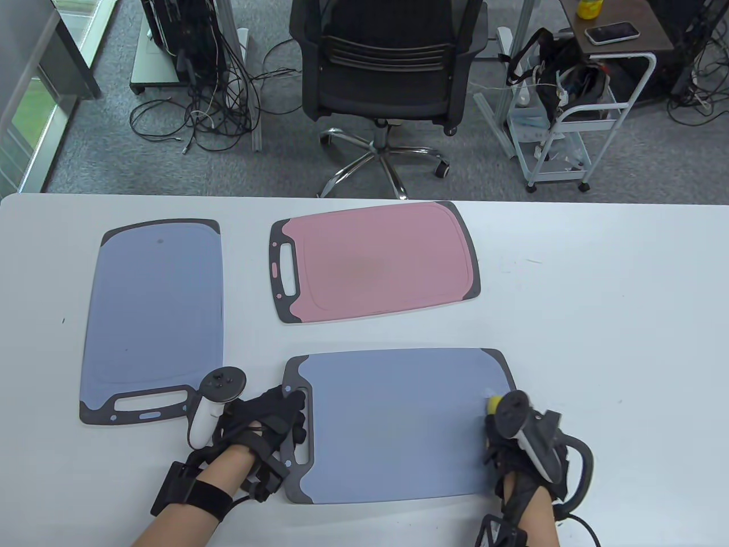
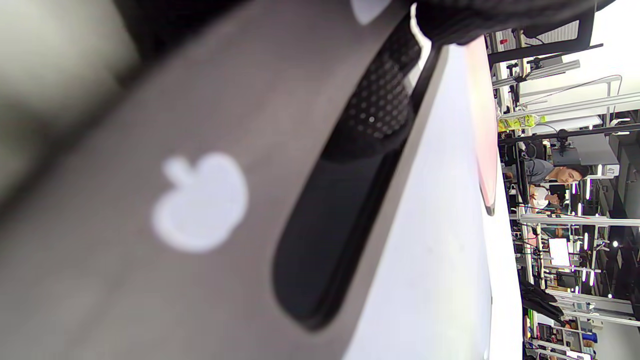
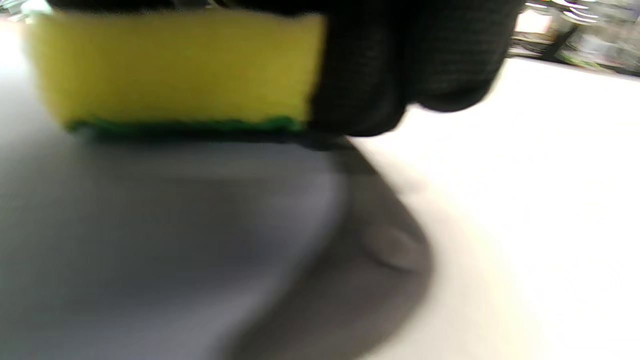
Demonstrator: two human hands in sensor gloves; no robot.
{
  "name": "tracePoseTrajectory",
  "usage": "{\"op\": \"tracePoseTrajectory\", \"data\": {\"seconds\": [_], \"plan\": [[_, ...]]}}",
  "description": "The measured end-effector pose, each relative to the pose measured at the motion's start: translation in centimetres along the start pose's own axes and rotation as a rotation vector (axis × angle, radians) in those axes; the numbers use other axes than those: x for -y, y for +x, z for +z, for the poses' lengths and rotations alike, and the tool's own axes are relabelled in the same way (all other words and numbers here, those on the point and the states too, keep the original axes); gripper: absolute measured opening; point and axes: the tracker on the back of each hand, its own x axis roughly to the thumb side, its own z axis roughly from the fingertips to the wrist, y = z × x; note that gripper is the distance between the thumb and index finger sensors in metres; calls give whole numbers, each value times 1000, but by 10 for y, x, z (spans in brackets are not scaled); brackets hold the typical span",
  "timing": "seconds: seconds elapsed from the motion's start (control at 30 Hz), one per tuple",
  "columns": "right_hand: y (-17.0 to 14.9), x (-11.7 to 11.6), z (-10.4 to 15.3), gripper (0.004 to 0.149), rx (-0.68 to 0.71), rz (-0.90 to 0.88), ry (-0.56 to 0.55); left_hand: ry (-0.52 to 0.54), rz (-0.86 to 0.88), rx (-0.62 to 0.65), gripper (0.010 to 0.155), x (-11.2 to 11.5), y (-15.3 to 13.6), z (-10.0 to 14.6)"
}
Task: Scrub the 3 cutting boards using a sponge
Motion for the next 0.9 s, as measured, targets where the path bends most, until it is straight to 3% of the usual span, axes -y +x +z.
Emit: {"op": "tracePoseTrajectory", "data": {"seconds": [0.07,0.13,0.2,0.23,0.3,0.4,0.43,0.6,0.67,0.73,0.8,0.87,0.9], "plan": [[62,1,19,74,118,-48,-41,4,-4,0,53,0,0,0],[118,1,39,74,401,-4,-54,1,-2,1,54,0,0,0],[166,-4,66,75,550,33,-51,-1,-1,0,53,0,0,0],[188,-7,80,75,664,75,-81,-3,0,1,53,0,0,0],[204,-7,90,75,725,120,-103,-2,-1,2,53,0,0,1],[189,-5,78,73,675,101,-75,-4,1,1,54,0,0,0],[173,-5,69,73,599,68,-89,-3,-2,1,53,0,0,0],[39,-6,17,73,152,21,-104,7,-15,1,53,0,0,0],[-15,-9,7,72,-48,-38,-89,6,-16,0,53,0,0,-1],[-49,-12,6,73,-186,-65,-73,11,-22,3,54,1,0,0],[-57,-14,9,73,-200,-130,-58,14,-25,5,54,1,0,0],[-37,-10,11,73,-166,-132,-76,16,-26,6,54,1,0,0],[-19,-8,12,73,-60,-96,-51,16,-27,6,54,1,0,0]]}}
